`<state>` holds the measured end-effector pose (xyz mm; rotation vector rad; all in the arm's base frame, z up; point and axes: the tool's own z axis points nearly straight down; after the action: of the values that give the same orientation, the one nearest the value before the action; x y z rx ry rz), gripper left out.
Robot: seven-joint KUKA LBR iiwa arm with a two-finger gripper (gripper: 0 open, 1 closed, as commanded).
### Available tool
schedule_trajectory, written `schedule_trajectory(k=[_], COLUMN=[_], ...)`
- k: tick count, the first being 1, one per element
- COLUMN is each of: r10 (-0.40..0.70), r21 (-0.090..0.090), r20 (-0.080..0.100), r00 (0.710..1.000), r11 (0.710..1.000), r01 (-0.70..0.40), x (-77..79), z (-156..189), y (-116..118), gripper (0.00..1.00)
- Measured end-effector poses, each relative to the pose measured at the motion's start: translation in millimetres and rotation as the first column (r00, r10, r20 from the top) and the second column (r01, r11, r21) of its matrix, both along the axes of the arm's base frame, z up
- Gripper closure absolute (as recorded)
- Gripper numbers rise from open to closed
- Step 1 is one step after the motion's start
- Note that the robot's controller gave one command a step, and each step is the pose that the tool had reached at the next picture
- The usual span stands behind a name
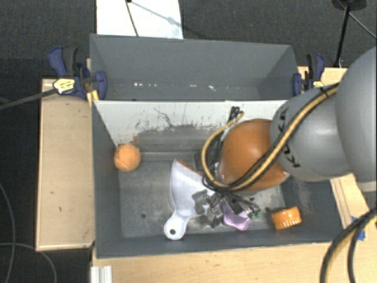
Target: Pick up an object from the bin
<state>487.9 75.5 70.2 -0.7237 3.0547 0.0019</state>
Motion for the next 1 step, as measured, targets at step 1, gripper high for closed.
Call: schedule_trajectory(k=[1], r10=[-0.001], r21=[0.000], r20=[0.000], r00=[1.000], r11=[1.000], r01=[0.001], x=[0.0], z=[0.0], y=[0.0], gripper=[1.00])
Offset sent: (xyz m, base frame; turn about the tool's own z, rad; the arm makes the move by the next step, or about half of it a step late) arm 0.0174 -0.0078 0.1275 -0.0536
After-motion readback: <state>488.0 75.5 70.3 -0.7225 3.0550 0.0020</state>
